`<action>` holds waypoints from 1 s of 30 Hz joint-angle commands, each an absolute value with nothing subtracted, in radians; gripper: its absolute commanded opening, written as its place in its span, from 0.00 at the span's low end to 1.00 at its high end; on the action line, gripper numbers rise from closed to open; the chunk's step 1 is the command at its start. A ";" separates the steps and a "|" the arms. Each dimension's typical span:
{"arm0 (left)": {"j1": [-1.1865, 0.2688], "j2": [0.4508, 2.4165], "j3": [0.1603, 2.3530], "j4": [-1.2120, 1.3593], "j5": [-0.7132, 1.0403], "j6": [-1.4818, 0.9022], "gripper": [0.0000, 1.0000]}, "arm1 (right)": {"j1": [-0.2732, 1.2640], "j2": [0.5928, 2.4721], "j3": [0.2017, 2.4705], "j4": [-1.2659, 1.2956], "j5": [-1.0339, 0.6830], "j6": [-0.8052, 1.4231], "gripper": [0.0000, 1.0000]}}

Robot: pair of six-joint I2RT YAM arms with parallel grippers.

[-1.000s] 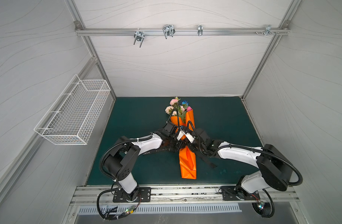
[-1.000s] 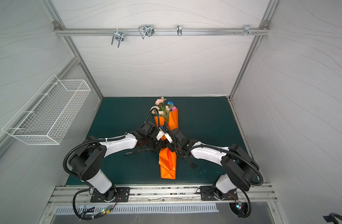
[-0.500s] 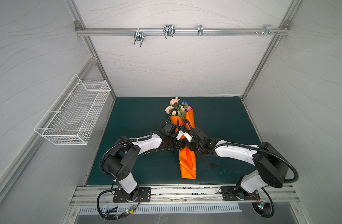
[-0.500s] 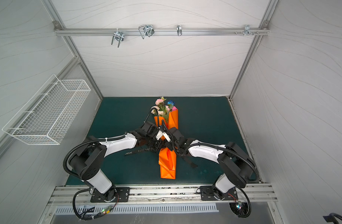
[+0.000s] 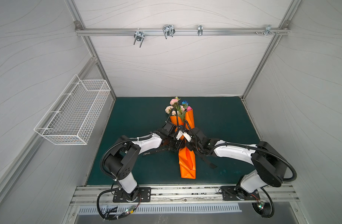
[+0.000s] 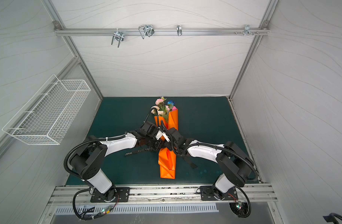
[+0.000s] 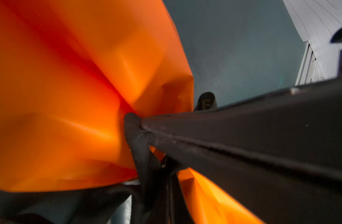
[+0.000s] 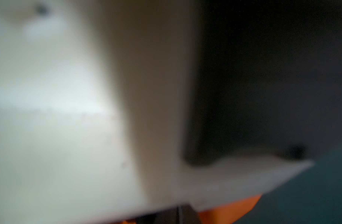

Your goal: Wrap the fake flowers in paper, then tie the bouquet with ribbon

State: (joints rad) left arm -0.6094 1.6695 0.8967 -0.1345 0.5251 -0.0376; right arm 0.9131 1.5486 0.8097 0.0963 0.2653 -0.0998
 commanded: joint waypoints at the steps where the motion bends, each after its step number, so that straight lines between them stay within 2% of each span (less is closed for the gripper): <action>1: -0.611 1.686 0.908 -0.101 0.543 -0.037 0.00 | 0.896 1.519 0.788 0.133 0.279 -0.022 0.00; 10: -0.611 1.669 0.902 -0.091 0.543 -0.067 0.00 | 0.877 1.466 0.707 0.246 0.287 0.218 0.00; 12: -0.610 1.652 0.896 -0.088 0.539 -0.079 0.11 | 0.875 1.455 0.693 0.269 0.275 0.257 0.00; 15: -0.610 1.598 0.876 -0.079 0.511 -0.111 0.36 | 0.875 1.460 0.693 0.275 0.266 0.269 0.00; 16: -0.610 1.571 0.865 -0.076 0.496 -0.122 0.39 | 0.875 1.463 0.693 0.272 0.264 0.269 0.00; 25: -0.610 1.314 0.725 -0.041 0.355 -0.193 0.59 | 0.876 1.450 0.693 0.277 0.252 0.289 0.00; 28: -0.609 1.265 0.670 -0.039 0.276 -0.202 0.60 | 0.874 1.449 0.694 0.277 0.250 0.292 0.00; 30: -0.609 1.254 0.649 -0.061 0.238 -0.209 0.55 | 0.876 1.447 0.695 0.273 0.246 0.298 0.00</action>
